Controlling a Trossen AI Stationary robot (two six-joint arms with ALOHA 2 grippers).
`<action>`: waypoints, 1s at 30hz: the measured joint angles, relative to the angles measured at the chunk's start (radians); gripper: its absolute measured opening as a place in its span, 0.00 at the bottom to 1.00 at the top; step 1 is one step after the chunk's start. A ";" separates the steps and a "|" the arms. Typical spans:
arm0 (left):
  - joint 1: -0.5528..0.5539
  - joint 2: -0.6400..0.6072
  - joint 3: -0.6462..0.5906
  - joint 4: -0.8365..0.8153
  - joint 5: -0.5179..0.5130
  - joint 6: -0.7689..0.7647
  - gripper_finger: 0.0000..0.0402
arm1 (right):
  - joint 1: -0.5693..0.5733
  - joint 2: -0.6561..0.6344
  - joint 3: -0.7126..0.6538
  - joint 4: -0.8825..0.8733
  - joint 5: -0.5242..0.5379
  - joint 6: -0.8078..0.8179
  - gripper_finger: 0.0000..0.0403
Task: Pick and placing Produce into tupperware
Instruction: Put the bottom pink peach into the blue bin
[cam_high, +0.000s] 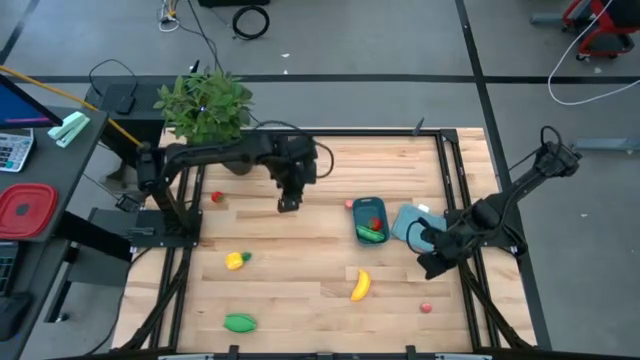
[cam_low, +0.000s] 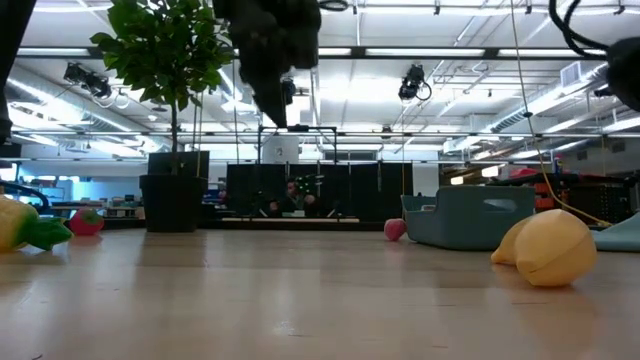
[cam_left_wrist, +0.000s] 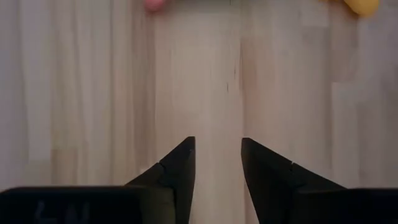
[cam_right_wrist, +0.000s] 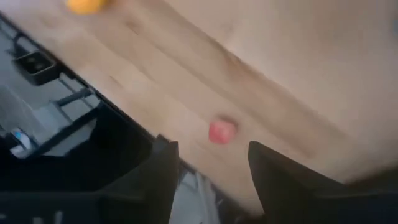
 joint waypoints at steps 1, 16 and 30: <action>-0.011 0.000 -0.029 0.055 -0.001 -0.011 0.35 | 0.005 0.006 0.000 0.000 -0.011 0.043 0.50; -0.137 0.000 -0.123 0.336 -0.041 -0.050 0.36 | 0.176 0.224 0.000 0.056 -0.083 0.409 0.50; -0.136 0.000 -0.123 0.348 -0.046 -0.190 0.32 | 0.282 0.430 0.242 0.073 0.277 -0.022 0.50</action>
